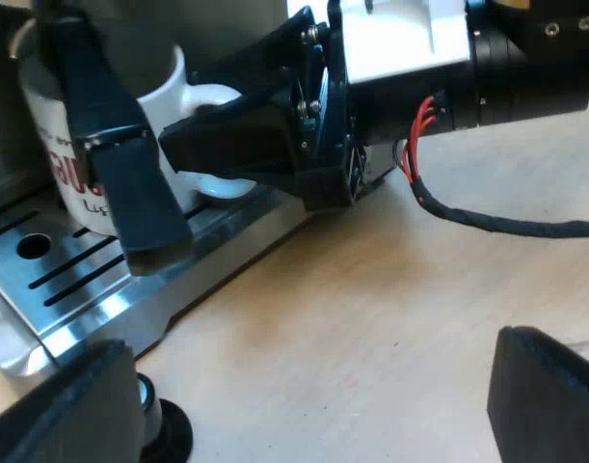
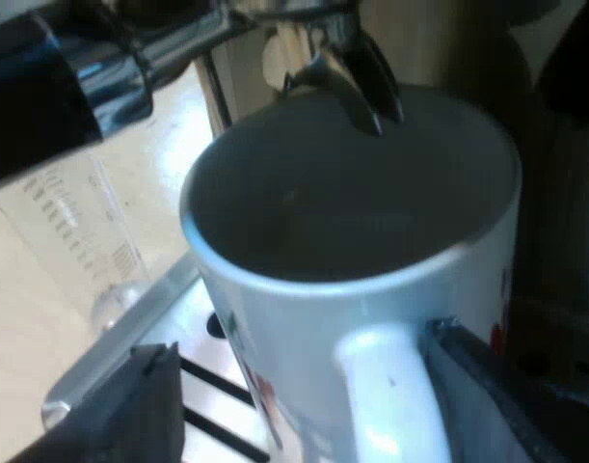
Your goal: Place mug into machine
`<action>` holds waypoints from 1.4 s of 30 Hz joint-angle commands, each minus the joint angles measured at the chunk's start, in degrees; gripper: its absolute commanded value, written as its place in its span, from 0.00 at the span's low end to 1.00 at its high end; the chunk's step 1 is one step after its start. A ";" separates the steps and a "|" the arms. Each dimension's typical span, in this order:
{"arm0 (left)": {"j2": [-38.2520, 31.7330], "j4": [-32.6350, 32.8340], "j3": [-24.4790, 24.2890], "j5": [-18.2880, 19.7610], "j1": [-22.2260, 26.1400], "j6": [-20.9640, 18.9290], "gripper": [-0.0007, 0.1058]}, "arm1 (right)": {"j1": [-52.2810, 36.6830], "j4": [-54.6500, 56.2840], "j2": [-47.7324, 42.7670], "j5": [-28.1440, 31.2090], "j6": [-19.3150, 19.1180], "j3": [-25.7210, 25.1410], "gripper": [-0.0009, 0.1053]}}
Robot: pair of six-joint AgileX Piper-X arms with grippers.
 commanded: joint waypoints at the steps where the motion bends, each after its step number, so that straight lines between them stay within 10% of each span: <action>1: -0.18 -0.51 -0.30 -0.82 -0.15 0.37 0.75 | 0.08 -2.14 0.74 1.00 -0.83 -0.73 0.53; 34: -0.18 -0.51 -0.30 -1.02 -0.15 1.13 0.75 | 2.01 -7.90 5.03 9.12 -0.83 -3.08 0.49; 42: -0.18 -0.51 -0.30 -1.02 -0.15 1.13 0.75 | 5.43 -1.84 1.78 25.60 -0.83 -2.93 0.49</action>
